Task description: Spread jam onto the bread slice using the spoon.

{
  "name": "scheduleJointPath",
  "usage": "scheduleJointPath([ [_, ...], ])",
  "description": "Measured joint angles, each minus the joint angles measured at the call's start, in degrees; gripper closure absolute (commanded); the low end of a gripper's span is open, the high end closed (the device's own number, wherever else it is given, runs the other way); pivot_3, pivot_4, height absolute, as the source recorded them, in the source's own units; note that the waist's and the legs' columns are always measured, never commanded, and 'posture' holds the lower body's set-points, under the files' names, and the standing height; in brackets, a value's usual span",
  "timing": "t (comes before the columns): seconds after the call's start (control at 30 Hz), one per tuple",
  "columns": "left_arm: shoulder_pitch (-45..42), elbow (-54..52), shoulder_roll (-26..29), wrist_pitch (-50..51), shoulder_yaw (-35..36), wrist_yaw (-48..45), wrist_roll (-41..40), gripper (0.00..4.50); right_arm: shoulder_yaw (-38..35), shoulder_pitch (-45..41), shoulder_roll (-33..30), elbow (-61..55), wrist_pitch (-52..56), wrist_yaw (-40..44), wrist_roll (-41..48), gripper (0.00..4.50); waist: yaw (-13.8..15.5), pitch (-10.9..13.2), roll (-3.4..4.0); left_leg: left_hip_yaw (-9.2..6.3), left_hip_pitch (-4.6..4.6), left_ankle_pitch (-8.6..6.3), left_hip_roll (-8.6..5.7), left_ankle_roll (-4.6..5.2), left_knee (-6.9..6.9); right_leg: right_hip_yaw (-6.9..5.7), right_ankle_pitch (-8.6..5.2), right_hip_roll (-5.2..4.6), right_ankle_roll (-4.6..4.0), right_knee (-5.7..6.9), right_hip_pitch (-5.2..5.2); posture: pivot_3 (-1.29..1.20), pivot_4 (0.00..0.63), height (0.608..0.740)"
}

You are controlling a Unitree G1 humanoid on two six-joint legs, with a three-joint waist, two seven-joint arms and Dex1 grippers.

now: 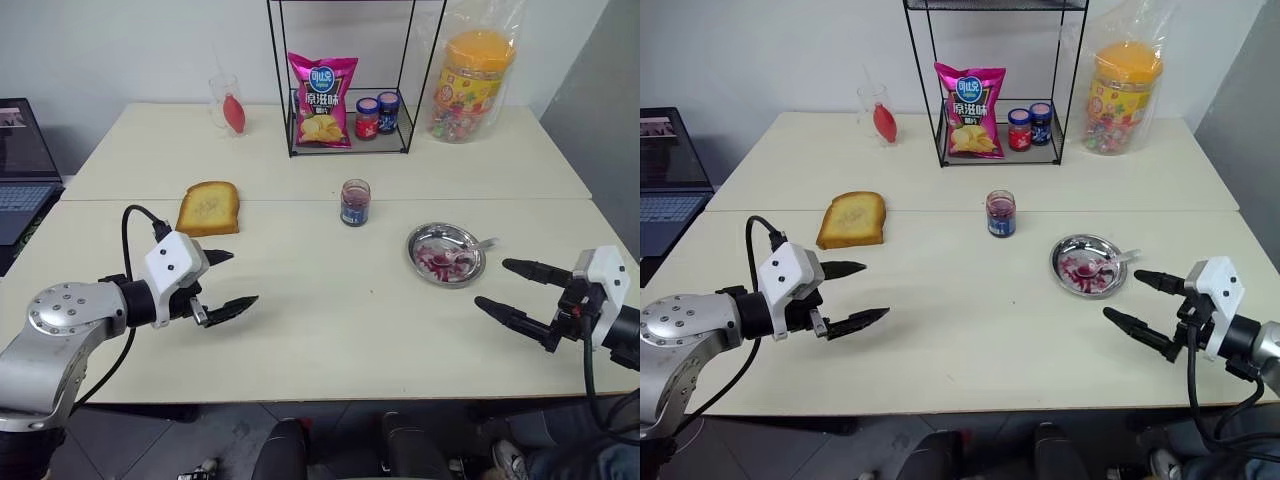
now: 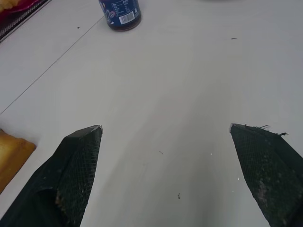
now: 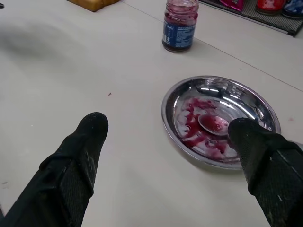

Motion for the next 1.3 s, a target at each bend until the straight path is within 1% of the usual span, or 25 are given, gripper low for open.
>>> scheduleJointPath([
  [0.23, 0.0, 0.0, 0.0, 0.4, -0.9, -0.8, -0.3, 0.00, 0.0, 0.1, 0.5, 0.0, -0.1, -0.3, -1.1, 0.01, 0.0, 0.0, 0.00, 0.00, 0.02, 0.00, 0.01, 0.00, 0.02, 0.00, 0.00, 0.01, 0.00, 0.04, 0.00, 0.00, 0.150, 0.740],
  [0.57, 0.0, 0.1, -0.6, 0.6, -1.3, 0.6, 0.1, 0.00, 0.1, -0.3, 1.6, 0.0, -0.1, -1.5, -1.5, 0.01, 0.0, 0.0, 0.00, 0.00, 0.02, 0.00, 0.01, 0.00, 0.04, 0.01, 0.02, 0.02, 0.01, 0.09, 0.00, 0.00, 0.150, 0.740],
  [0.7, 0.5, 0.2, -0.7, -1.9, -1.9, -0.2, 0.7, 0.00, 0.3, -0.4, 1.9, 0.0, 0.8, -2.9, -1.5, 0.01, 0.0, 0.0, 0.00, 0.00, 0.02, 0.00, 0.01, 0.00, 0.05, 0.02, 0.02, 0.02, 0.01, 0.10, 0.00, 0.00, 0.150, 0.740],
  [0.77, 0.1, 1.1, -2.5, -3.7, -1.9, 0.6, 1.1, 0.00, 0.4, -0.4, 2.0, 0.0, 1.5, -3.5, -1.5, 0.01, 0.0, 0.0, 0.00, 0.00, 0.03, 0.00, 0.01, 0.00, 0.07, 0.02, 0.02, 0.02, 0.00, 0.13, 0.00, 0.00, 0.150, 0.740],
  [0.9, -0.2, 3.2, -3.3, -6.1, -1.9, 1.8, 2.7, 0.00, 0.6, -0.4, 2.3, 0.0, 1.5, -3.8, -1.5, 0.01, 0.0, 0.0, -0.02, 0.00, 0.05, 0.00, 0.03, 0.00, 0.09, 0.03, 0.03, 0.07, 0.00, 0.18, 0.00, 0.00, 0.150, 0.740],
  [0.97, -1.4, 4.8, -5.3, -8.1, -1.7, 3.4, 3.3, 0.00, 1.7, -0.9, 2.8, 0.0, 1.4, -4.2, -2.2, 0.01, 0.0, 0.0, -0.03, -0.01, 0.06, 0.00, 0.03, 0.00, 0.13, 0.04, 0.04, 0.07, 0.00, 0.21, 0.01, 0.00, 0.150, 0.740],
  [1.03, -3.5, 7.8, -8.6, -10.3, -0.9, 7.0, 4.3, 0.00, 3.0, -2.1, 3.5, -0.1, 1.2, -5.1, -3.0, 0.01, 0.0, 0.0, -0.02, -0.01, 0.06, 0.01, 0.03, 0.00, 0.19, 0.05, 0.08, 0.08, 0.01, 0.24, 0.02, 0.00, 0.150, 0.740],
  [1.13, -6.3, 13.2, -12.0, -11.6, 1.9, 12.9, 5.3, 0.00, 4.2, -4.1, 4.4, -1.3, 1.4, -6.3, -3.0, 0.01, -0.1, 0.0, -0.02, -0.01, 0.06, 0.01, 0.09, 0.00, 0.27, 0.07, 0.21, 0.17, 0.02, 0.26, 0.02, 0.00, 0.150, 0.740],
  [1.2, -8.8, 17.5, -14.2, -11.2, 4.6, 17.4, 5.2, 0.00, 5.6, -6.8, 4.5, -3.2, 2.6, -7.4, -2.2, 0.01, -0.2, 0.0, -0.02, -0.03, 0.05, 0.01, 0.15, 0.00, 0.37, 0.06, 0.26, 0.24, 0.03, 0.30, 0.01, 0.00, 0.150, 0.740],
  [1.3, -12.6, 24.0, -16.6, -8.6, 8.0, 22.8, 4.1, 0.00, 8.9, -13.1, 6.1, -6.7, 6.8, -10.3, 1.2, 0.01, -0.2, 0.0, -0.03, -0.08, -0.01, 0.01, 0.20, 0.00, 0.56, 0.02, 0.35, 0.32, 0.04, 0.34, 0.02, 0.00, 0.150, 0.740],
])
